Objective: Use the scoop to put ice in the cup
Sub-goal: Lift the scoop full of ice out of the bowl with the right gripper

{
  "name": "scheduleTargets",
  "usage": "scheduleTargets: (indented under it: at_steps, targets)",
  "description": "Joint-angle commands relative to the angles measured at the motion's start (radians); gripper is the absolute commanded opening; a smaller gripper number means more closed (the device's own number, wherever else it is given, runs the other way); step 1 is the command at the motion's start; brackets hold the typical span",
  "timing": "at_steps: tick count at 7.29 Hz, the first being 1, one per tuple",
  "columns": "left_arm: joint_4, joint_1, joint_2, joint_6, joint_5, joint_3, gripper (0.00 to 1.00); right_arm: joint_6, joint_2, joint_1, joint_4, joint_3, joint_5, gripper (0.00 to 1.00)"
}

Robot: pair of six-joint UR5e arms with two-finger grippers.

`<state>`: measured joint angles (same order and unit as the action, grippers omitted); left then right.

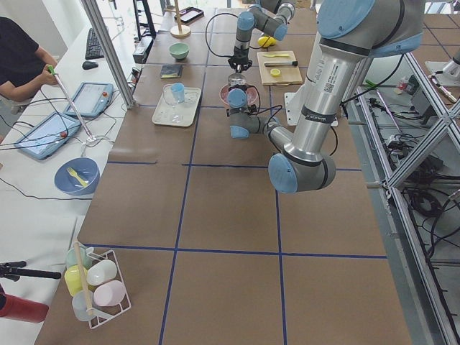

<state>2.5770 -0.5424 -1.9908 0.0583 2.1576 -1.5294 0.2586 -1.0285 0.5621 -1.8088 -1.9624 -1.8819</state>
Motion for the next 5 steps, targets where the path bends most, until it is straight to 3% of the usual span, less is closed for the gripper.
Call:
scheduleTargets:
  at_steps: [1,3,5]
  targets:
    - [-0.001,-0.068,0.053,-0.002,0.004,-0.02,1.0,0.001,0.001,0.097,0.0,-0.032,-0.122,0.0]
    - [-0.012,-0.164,0.075,-0.002,0.002,-0.023,1.0,-0.007,0.001,0.16,0.067,-0.046,-0.181,0.0]
    - [-0.119,-0.237,0.076,-0.006,-0.002,-0.025,1.0,-0.042,0.007,0.186,0.08,-0.04,-0.187,0.0]
